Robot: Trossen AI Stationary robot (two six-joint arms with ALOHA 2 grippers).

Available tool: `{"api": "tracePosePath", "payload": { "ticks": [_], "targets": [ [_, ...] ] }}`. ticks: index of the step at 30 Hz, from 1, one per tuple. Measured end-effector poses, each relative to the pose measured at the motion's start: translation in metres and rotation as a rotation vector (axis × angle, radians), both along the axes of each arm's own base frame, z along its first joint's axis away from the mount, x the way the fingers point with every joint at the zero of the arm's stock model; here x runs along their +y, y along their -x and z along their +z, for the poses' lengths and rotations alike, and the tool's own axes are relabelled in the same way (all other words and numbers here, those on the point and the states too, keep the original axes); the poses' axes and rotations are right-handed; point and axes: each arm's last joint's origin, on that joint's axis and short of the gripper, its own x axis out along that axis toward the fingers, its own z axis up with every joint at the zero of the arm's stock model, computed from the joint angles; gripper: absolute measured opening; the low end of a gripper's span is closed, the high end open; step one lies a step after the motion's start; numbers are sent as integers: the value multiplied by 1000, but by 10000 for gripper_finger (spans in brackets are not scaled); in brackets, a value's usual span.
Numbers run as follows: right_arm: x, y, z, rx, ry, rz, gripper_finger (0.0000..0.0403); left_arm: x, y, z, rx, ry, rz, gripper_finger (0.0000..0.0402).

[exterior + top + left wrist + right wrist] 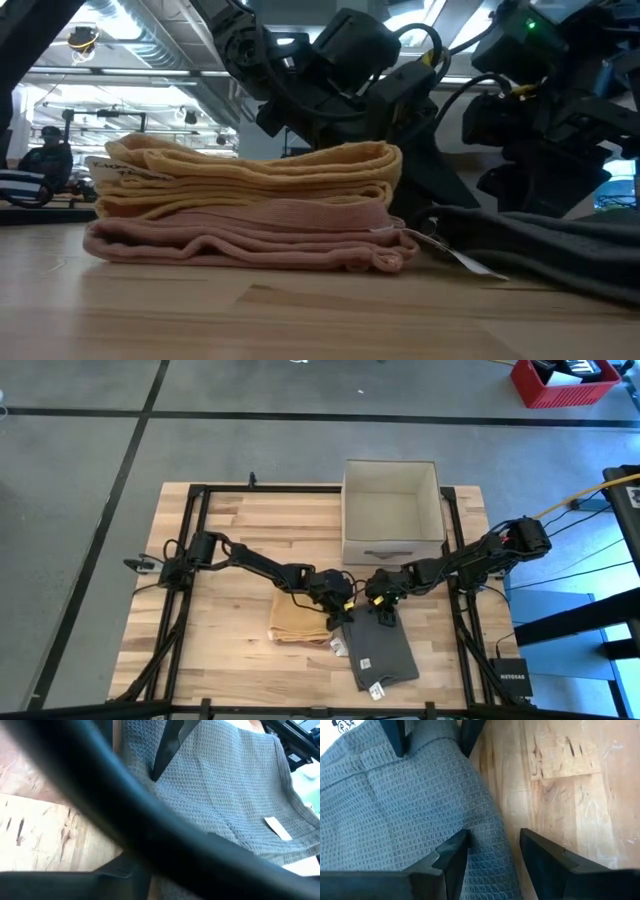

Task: Fold towel
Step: Stack the gray towel into the yellow towel

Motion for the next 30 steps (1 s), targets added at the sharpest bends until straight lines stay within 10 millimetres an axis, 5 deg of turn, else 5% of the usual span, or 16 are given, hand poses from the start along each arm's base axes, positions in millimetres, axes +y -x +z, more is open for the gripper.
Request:
{"api": "tracePosePath", "payload": {
  "ticks": [10, 17, 30],
  "targets": [
    [1, -2, 1, 8, -12, 14, 185, -5, 1, -2, -13, -63, -36, 12],
    [0, 5, 19, 112, -4, 70, 185, -9, 2, -2, -15, -106, -53, 5],
    [-1, 18, 0, 186, -3, 103, 158, -14, 3, -1, -25, -153, -55, 8]
  ]
}}
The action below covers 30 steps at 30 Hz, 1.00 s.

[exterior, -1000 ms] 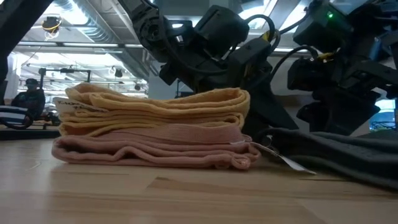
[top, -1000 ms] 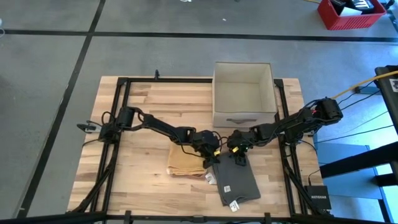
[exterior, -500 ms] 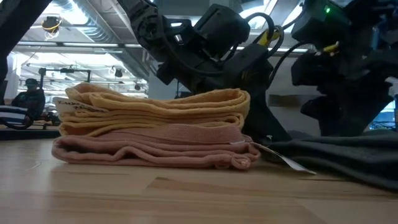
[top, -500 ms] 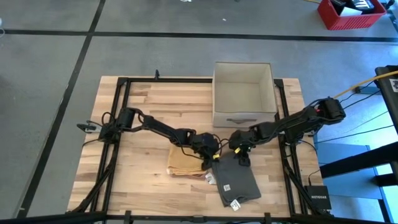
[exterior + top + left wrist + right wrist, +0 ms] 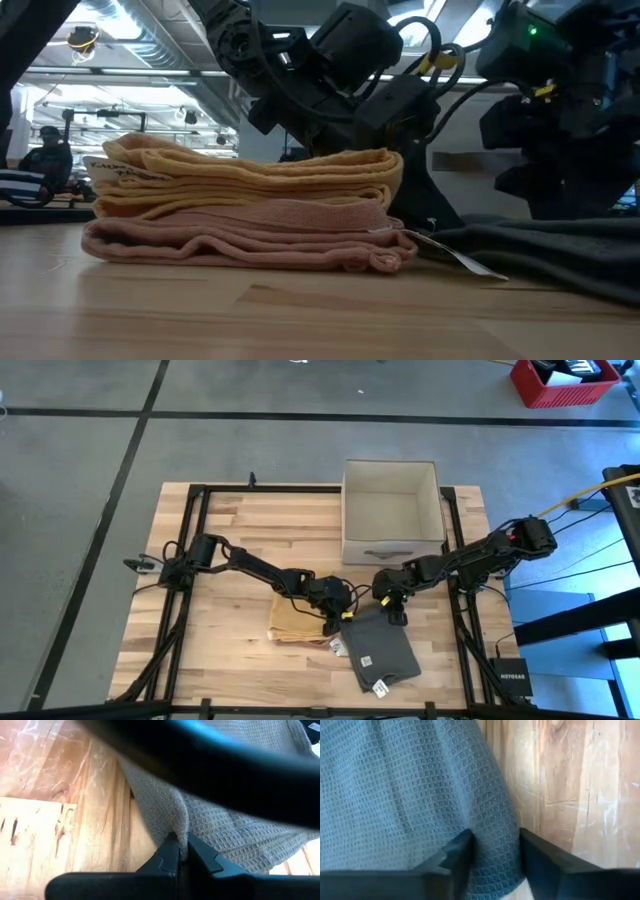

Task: Fold towel
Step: Stack the gray towel into the yellow towel

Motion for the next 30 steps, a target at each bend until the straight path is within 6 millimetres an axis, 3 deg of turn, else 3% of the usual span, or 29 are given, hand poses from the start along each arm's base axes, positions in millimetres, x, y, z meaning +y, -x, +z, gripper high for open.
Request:
{"api": "tracePosePath", "payload": {
  "ticks": [6, 12, 16, 20, 30],
  "targets": [
    [2, -2, 2, 0, -23, 9, 22, 1, 0, 0, -1, -12, 30, 4],
    [23, -9, 28, 47, 29, 43, 35, -10, 0, 13, -36, -68, 40, 4],
    [47, -17, 56, 10, 88, 74, 13, -28, -2, 38, -123, -122, -12, 4],
    [72, -19, 82, -47, 135, 50, 16, -49, 1, 57, -155, -188, -66, 7],
    [127, -13, 131, -244, 131, 29, 17, -108, 37, 103, -160, -330, -107, 7]
  ]
}}
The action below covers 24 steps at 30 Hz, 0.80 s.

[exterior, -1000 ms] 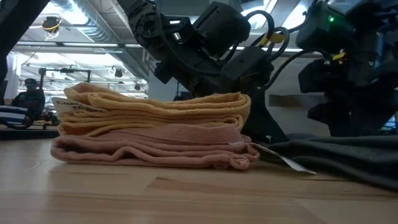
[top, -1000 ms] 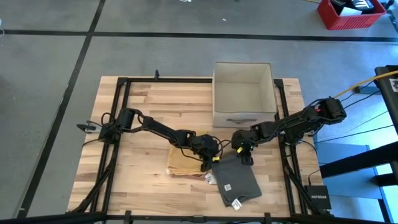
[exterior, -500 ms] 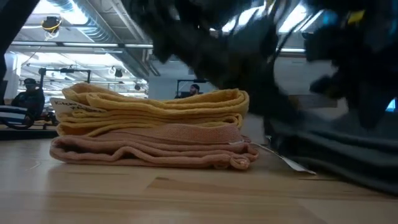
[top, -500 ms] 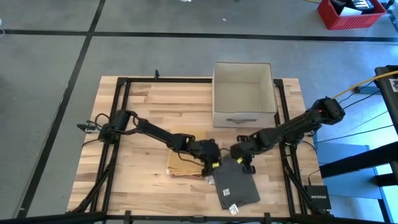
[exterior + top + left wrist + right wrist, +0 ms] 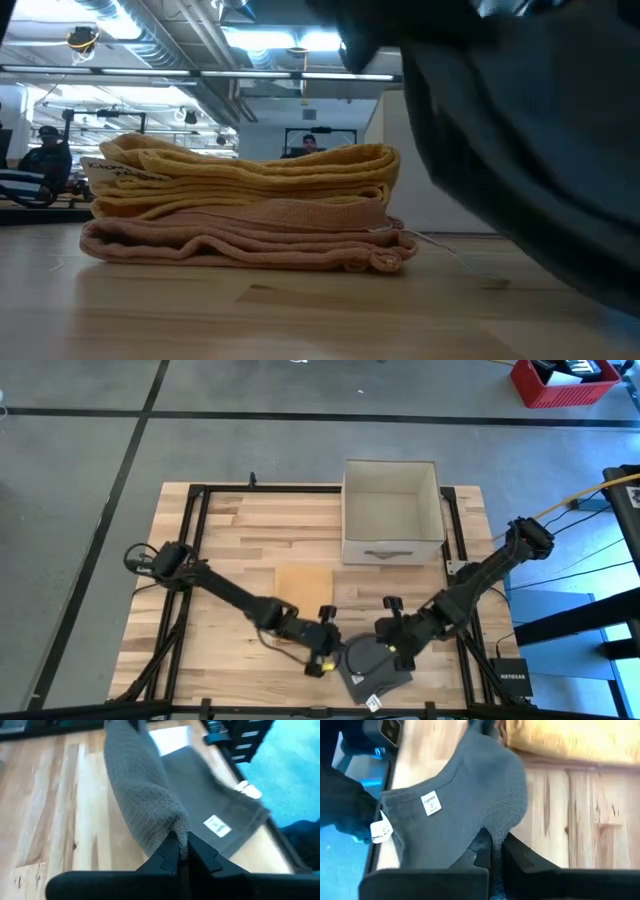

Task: Fold towel
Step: Stack the gray towel into the yellow towel

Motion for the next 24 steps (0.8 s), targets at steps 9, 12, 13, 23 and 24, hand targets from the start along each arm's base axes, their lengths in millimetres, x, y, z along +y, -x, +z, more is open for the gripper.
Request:
{"api": "tracePosePath", "payload": {
  "ticks": [9, 12, 13, 23, 24],
  "targets": [
    [34, -19, 17, -162, 7, 13, 20, -42, 48, 34, 7, -117, -19, 8],
    [42, -32, 17, -229, 78, 32, 20, -50, 65, 45, 24, -131, -19, 10],
    [44, -35, 19, -249, 104, 39, 20, -52, 70, 48, 32, -130, -22, 10],
    [31, -68, 42, -439, 245, -56, 21, -46, 120, 89, 71, -123, 101, 5],
    [29, -70, 42, -449, 245, -66, 21, -43, 124, 94, 70, -130, 120, 5]
  ]
}}
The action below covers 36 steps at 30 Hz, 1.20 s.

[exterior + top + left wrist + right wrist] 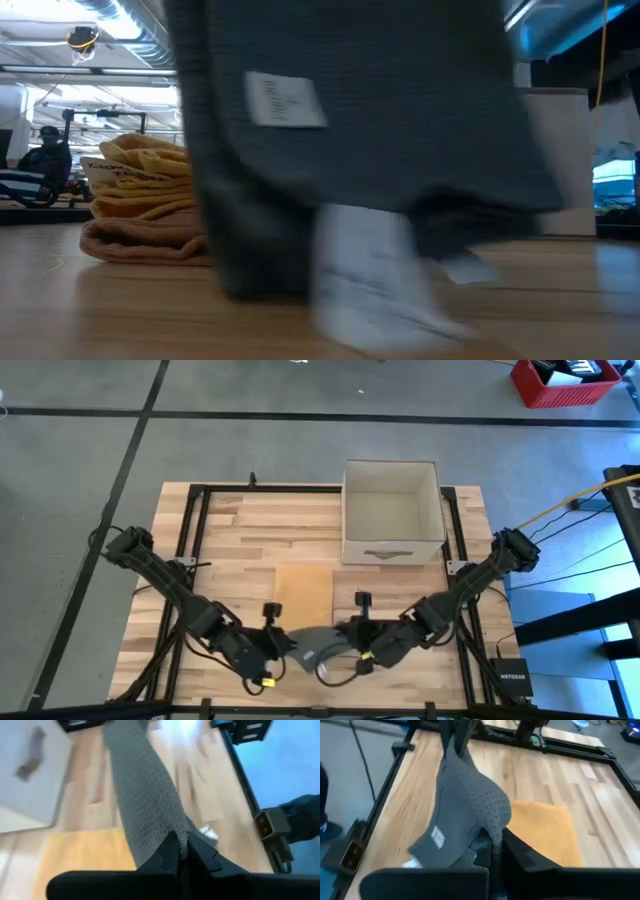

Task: Fold towel
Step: Stack the gray towel into the yellow towel

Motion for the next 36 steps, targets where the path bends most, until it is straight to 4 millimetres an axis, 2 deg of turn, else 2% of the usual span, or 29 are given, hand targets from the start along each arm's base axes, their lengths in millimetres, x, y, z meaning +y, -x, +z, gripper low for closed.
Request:
{"api": "tracePosePath", "payload": {
  "ticks": [6, 13, 20, 26, 28, 31, 34, 36],
  "targets": [
    [-6, -9, 5, -52, -40, 4, 21, 14, 18, 17, 1, -12, 63, 3],
    [-8, -17, 16, -170, -47, -19, 21, 26, 34, 44, -76, 2, 58, 8],
    [-45, -34, 11, -117, -30, -133, 21, 51, 41, 62, -126, -43, 127, 5],
    [-74, -40, 3, -27, -23, -214, 21, 79, 32, 49, -52, -130, 219, 6],
    [-74, -40, 4, -24, -59, -204, 21, 85, 30, 42, -25, -141, 248, 4],
    [-63, -37, 10, -17, -122, -127, 21, 89, 30, 36, 7, -159, 260, 5],
    [-57, -32, 18, -28, -86, -131, 21, 90, 30, 34, 12, -175, 252, 10],
    [-61, -32, 21, -26, -36, -167, 21, 92, 29, 32, 27, -199, 247, 10]
  ]
}}
